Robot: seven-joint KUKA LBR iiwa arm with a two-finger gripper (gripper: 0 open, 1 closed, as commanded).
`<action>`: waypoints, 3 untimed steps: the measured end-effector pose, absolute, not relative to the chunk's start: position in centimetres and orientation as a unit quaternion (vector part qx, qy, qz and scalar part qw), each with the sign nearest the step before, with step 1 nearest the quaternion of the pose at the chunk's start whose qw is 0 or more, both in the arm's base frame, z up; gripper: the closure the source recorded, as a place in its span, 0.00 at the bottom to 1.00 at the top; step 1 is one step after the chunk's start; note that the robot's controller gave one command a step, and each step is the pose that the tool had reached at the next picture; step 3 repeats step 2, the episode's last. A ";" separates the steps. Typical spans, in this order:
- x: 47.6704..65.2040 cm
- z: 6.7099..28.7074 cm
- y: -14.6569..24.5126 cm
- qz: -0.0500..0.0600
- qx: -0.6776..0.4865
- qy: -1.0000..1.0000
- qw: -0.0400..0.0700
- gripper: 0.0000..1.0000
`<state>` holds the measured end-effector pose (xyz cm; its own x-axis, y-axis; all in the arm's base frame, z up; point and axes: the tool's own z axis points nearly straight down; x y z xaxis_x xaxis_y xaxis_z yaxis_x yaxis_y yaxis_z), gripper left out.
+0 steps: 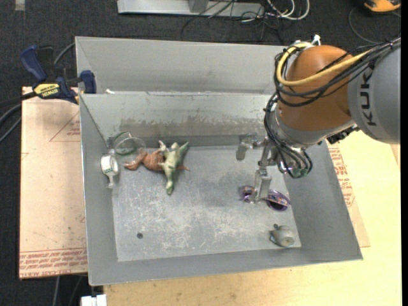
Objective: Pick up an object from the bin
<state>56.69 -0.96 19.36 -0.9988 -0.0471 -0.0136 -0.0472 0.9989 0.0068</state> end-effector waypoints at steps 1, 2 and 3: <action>52.4 15.3 -8.8 0.001 -0.064 0.998 0.004 0.00; 55.8 8.5 -4.8 0.002 -0.216 0.976 0.009 0.00; 55.8 8.5 -4.8 0.002 -0.216 0.976 0.009 0.00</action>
Offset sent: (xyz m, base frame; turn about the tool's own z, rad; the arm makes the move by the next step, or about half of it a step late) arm -0.0093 -0.0375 -0.1085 -0.3900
